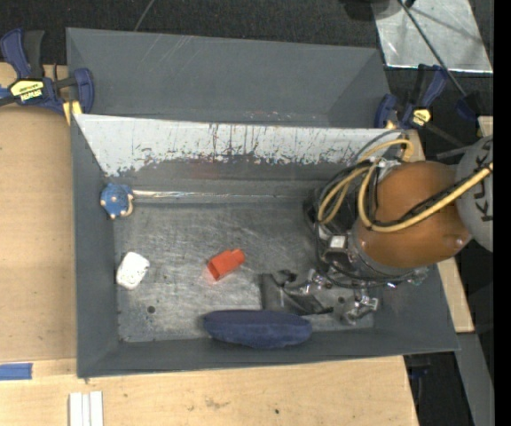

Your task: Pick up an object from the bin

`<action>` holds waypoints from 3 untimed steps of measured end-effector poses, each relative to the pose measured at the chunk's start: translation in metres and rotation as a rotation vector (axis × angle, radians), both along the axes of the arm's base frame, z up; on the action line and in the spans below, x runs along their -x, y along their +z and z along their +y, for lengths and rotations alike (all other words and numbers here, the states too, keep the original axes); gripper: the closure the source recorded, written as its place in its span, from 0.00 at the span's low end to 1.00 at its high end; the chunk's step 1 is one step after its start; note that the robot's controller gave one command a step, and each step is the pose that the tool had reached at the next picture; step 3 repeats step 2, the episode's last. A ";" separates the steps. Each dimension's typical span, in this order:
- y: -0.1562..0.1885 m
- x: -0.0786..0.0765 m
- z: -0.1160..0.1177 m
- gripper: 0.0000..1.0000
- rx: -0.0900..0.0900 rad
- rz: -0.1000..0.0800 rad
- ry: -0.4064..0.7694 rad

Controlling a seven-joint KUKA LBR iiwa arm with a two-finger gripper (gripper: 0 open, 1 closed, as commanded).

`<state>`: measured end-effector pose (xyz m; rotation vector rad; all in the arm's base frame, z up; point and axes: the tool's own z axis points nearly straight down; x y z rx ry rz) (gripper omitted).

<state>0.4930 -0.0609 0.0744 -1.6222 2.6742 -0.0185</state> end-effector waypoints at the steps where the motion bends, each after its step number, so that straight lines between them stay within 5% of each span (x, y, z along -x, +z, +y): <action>1: 0.002 -0.002 0.007 1.00 -0.011 -0.008 0.005; 2: 0.026 -0.004 0.007 1.00 -0.004 0.012 0.002; 3: 0.026 -0.004 0.007 1.00 -0.004 0.012 0.002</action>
Offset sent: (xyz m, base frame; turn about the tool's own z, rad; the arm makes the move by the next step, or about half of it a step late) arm 0.0000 0.0000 0.0000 0.0000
